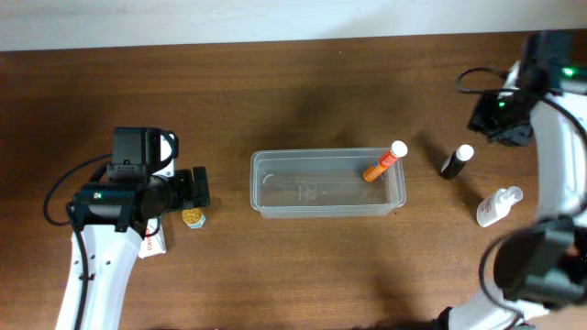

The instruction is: Pack container

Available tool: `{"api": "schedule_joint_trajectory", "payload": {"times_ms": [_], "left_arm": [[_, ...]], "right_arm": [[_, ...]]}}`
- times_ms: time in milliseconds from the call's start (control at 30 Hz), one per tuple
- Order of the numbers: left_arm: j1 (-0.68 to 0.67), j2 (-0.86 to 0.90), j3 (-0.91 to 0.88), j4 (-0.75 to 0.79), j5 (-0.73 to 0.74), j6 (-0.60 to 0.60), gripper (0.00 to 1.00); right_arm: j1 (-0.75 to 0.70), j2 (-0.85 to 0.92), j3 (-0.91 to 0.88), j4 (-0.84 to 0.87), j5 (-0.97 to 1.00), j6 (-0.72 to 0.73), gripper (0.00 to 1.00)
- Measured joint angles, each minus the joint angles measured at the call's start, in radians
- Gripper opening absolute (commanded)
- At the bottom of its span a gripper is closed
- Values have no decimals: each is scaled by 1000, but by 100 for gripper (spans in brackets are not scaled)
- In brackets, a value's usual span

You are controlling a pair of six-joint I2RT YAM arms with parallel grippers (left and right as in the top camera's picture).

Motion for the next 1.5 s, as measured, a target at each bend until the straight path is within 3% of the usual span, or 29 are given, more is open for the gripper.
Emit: {"api": "schedule_joint_trajectory", "payload": {"times_ms": [433,467,500,533,700,900,1133,1233,1500], "left_arm": [[0,0,0,0,0,0,99],[0,0,0,0,0,0,99],[0,0,0,0,0,0,99],[0,0,0,0,0,0,99],[0,0,0,-6,0,0,99],[0,0,0,-11,0,0,99],[0,0,0,-11,0,0,99],[0,0,0,-11,0,0,99],[0,0,0,-11,0,0,99]], "right_arm": [[11,218,-1,-37,-19,-3,49],[11,224,-1,-37,-19,-3,47],[11,227,-1,-37,-19,-2,35],[11,227,-1,-37,-19,-2,31],[11,228,-1,-40,-18,-1,20],[11,228,-1,-45,-19,-2,14],[11,224,-2,-101,-19,-4,13],[23,159,-13,-130,-18,-21,13],[198,-278,-10,-257,-19,-67,14]]}}
